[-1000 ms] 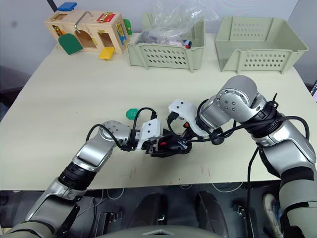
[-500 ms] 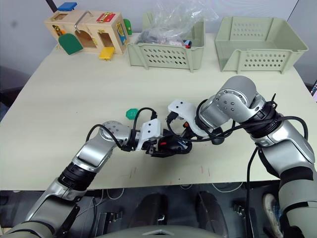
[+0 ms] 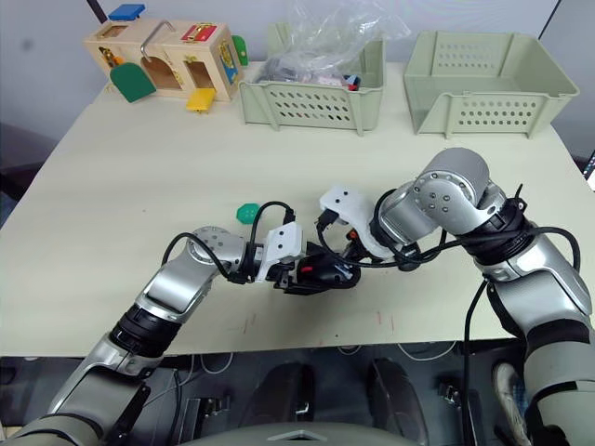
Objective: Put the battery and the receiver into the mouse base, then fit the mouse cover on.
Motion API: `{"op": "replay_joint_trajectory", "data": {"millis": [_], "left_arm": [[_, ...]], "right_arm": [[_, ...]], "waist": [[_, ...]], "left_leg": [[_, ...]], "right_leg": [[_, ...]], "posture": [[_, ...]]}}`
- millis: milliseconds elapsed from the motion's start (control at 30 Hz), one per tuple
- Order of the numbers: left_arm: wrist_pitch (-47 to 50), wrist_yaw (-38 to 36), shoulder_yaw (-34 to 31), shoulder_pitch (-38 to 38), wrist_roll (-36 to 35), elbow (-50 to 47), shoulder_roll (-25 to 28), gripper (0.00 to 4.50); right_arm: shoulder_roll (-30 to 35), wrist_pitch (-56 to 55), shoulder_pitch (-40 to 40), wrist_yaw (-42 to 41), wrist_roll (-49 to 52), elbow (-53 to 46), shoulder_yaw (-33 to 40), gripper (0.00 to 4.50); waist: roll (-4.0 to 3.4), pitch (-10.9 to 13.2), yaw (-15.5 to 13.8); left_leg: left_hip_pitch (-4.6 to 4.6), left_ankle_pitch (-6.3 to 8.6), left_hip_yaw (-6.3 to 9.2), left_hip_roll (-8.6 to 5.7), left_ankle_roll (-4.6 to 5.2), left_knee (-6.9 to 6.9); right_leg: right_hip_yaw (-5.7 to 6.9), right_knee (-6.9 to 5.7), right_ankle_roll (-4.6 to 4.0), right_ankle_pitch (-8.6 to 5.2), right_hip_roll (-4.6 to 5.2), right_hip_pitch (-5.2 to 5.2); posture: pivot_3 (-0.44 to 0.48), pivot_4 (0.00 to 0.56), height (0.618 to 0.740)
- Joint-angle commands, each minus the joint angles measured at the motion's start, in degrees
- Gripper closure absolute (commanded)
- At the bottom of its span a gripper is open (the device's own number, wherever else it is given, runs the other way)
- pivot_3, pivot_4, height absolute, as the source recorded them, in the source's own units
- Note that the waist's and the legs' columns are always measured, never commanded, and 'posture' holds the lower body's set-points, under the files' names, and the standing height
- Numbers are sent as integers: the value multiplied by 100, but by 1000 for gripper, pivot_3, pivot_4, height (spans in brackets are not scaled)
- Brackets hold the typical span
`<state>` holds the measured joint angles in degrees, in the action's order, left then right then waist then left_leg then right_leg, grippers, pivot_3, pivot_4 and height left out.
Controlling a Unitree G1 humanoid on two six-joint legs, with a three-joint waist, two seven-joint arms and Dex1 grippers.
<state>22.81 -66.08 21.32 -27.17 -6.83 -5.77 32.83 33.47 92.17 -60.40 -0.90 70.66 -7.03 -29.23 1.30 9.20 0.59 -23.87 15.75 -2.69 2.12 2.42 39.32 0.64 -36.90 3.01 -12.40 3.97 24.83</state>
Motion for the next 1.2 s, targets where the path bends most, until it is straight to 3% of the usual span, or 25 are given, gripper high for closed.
{"op": "replay_joint_trajectory", "data": {"millis": [33, 1200], "left_arm": [[-39, -7, 35, -30, -11, -105, -16, 1544], [-23, 0, 2, -8, -31, -80, 4, 1544]], "right_arm": [[-19, 33, 162, 188, 179, -308, 313, 4500], [-405, 33, 1163, 1488, 428, -916, 1306, 4500]], "waist": [[0, 0, 1], [1, 0, 4]], "left_leg": [[0, 0, -1, 0, 0, 0], [1, 0, -2, 0, 0, 0]], "right_leg": [[0, 0, 0, 0, 0, 0], [-2, -2, 0, 0, -1, 0]], "posture": [[0, 150, 740], [0, 150, 740]]}}
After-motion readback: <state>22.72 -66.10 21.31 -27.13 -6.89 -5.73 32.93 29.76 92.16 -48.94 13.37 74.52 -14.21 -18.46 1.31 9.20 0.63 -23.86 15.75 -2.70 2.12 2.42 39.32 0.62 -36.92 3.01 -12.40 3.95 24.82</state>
